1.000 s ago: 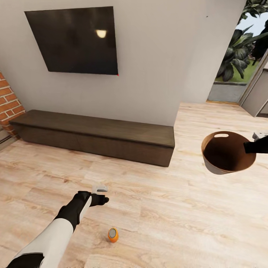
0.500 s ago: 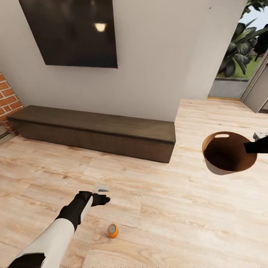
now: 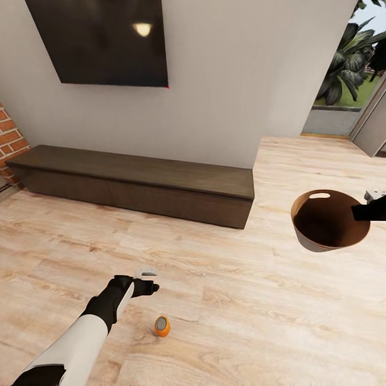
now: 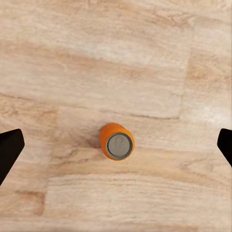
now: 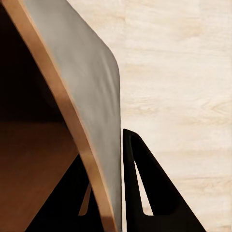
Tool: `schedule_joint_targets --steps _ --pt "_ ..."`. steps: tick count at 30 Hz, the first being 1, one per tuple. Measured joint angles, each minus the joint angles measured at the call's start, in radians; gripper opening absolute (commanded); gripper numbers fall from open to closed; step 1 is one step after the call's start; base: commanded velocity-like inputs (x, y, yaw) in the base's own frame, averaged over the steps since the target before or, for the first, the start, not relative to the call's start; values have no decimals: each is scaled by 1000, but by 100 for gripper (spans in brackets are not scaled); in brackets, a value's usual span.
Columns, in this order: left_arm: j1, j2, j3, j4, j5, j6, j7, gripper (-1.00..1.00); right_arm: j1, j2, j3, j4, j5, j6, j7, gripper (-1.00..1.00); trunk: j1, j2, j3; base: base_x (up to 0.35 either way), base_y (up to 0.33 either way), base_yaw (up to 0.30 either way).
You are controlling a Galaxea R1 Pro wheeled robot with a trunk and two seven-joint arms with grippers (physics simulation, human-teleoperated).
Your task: Put the three can of soda from the living room inside the tash can in the kitchen.
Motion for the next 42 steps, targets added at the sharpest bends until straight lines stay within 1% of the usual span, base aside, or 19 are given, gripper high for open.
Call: schedule_joint_targets --steps 30,32,35,36,37,40,42 --pt "0 0 0 0 0 -2 0 100 -2 -3 1 -2 -1 0 0 -100 115 -210 -141 0 0 0" --pt "0 0 0 0 0 -3 0 100 -1 -3 0 -2 9 1 0 -100 123 -224 -151 0 0 0" --pt "0 0 0 0 0 -3 0 100 -1 1 0 -1 73 -2 -1 -100 134 -245 -165 0 0 0" --pt "0 0 0 0 0 -3 0 100 -1 1 0 -2 84 -3 -1 -100 138 -252 -170 0 0 0" --pt "0 0 0 0 0 -3 0 100 -1 2 -1 -2 84 -3 -1 -100 142 -259 -174 0 0 0" --pt "0 0 0 0 0 -3 0 100 -2 3 -3 -2 60 1 1 -100 153 -280 -189 0 0 0" --pt "0 0 0 0 0 -3 0 100 -2 3 -2 -2 66 1 1 -100 161 -294 -198 0 0 0"
